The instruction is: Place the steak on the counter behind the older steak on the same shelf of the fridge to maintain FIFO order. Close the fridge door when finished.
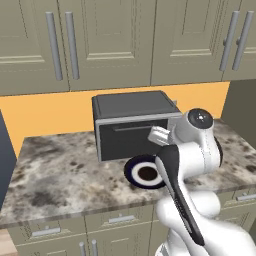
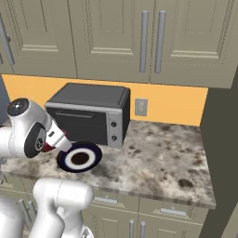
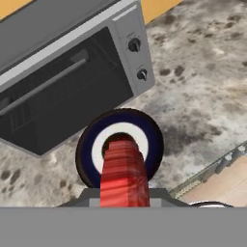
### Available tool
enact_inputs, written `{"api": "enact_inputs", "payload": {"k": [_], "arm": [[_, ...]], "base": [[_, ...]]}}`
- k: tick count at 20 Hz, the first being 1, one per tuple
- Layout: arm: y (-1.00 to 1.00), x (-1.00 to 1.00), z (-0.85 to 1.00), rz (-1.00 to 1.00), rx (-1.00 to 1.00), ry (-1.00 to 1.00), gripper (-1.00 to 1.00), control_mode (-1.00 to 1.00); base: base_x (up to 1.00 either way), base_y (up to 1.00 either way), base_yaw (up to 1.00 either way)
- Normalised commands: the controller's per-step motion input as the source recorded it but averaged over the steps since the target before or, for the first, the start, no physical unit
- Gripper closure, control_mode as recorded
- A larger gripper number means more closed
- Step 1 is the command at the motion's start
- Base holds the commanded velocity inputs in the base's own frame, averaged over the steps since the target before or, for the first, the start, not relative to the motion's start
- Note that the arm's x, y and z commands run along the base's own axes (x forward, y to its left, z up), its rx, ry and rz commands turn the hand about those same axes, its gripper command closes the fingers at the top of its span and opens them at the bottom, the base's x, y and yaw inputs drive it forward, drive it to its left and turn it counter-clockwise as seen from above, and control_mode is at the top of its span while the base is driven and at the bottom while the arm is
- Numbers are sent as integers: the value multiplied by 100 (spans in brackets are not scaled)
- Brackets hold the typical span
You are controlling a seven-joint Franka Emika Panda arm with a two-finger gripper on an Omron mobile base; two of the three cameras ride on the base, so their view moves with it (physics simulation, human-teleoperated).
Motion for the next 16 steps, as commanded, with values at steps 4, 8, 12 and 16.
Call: {"api": "enact_inputs", "payload": {"k": [4, 8, 12, 16], "arm": [[-6, -96, 16, -7, 0, -4, 100, -100], [0, -85, 2, -6, 0, 0, 100, -100], [0, -25, 0, -1, 0, -1, 100, 100], [0, 0, 0, 0, 0, 0, 100, 100]], "base": [[0, 0, 0], [0, 0, 0], [-71, -1, -6], [-31, 6, -16]]}}
